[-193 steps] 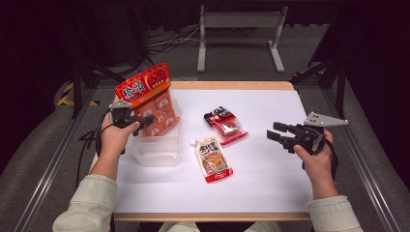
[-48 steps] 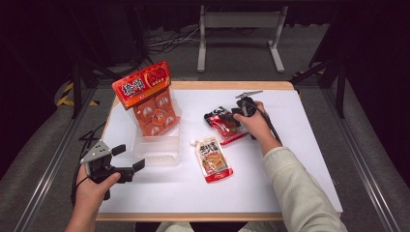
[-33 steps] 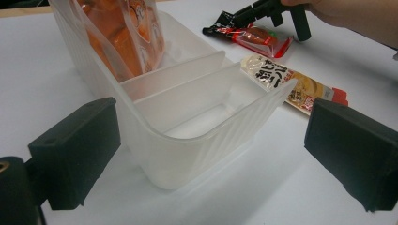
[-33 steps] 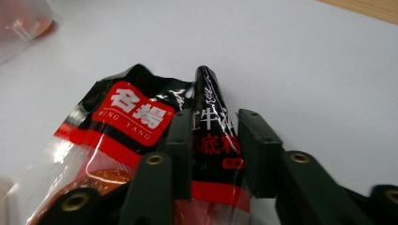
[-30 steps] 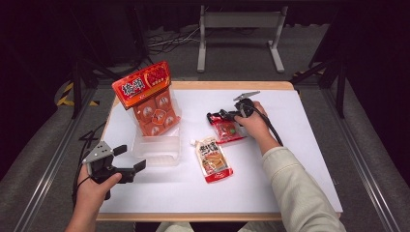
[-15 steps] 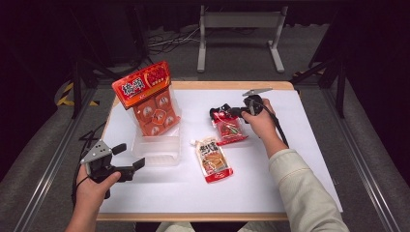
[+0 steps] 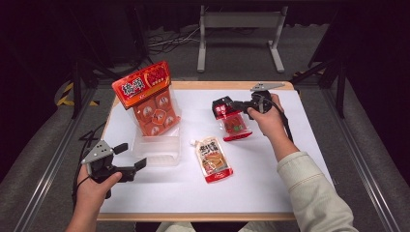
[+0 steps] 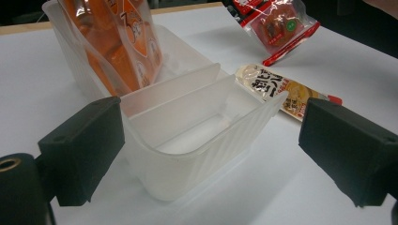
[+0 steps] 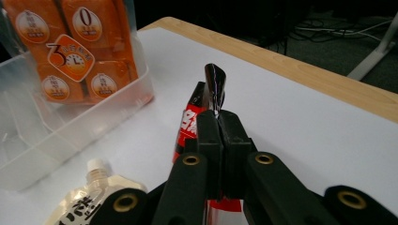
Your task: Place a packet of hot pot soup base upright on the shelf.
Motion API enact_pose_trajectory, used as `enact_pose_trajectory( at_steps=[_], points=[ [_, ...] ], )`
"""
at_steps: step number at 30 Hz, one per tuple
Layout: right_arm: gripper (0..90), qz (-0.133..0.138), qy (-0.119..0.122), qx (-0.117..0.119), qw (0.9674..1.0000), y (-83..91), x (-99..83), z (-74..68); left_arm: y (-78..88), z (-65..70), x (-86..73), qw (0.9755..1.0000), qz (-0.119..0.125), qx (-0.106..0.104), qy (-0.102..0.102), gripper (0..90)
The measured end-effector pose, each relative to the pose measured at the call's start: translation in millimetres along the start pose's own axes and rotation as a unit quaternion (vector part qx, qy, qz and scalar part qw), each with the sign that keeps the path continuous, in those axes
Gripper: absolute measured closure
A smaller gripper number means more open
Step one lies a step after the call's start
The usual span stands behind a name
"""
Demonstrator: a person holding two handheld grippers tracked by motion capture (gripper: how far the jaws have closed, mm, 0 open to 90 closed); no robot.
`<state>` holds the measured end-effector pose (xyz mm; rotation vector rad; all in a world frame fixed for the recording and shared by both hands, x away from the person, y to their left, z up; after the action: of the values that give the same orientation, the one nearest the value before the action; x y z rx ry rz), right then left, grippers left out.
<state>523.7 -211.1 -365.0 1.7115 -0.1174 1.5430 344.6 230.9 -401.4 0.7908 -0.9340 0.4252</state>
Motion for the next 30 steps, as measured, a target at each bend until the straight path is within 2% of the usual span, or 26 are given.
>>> enact_pose_trajectory(
  at_steps=[11,17,24,27,29,30],
  points=[
    [89.1,0.033,0.023,0.008,0.9992,23.7,12.0,-7.5,1.2,3.9,1.6,1.0,0.005,-0.003,-0.002,7.7],
    [89.1,0.053,0.032,0.016,0.9979,37.6,19.3,-14.8,5.2,4.5,4.9,0.9994,0.028,-0.006,0.018,7.5],
    [89.1,0.069,0.046,0.026,0.9962,48.9,25.3,-24.7,6.2,7.2,6.4,0.999,0.037,-0.011,0.024,6.8],
    [89.1,0.079,0.053,0.036,0.9948,55.1,28.7,-31.5,5.7,5.7,7.5,0.9981,0.053,0.008,0.03,5.0],
    [89.0,0.084,0.056,0.041,0.994,58.4,30.5,-35.7,6.2,5.5,7.8,0.9976,0.057,-0.002,0.038,5.4],
    [89.1,0.087,0.059,0.044,0.9935,60.2,31.5,-38.1,6.8,5.8,7.9,0.9978,0.056,-0.005,0.034,5.2]
  ],
)
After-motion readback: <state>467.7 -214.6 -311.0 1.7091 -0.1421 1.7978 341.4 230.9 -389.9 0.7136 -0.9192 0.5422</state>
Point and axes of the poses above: each handheld gripper's, and its own axes: y roughly backward along the jaws, x roughly out of its top, z roughly to its right, the point moved 2 cm from there along -y, roughly forward along the jaws, and after that the axes turned 13 degrees about y, right-handed, at the moved point
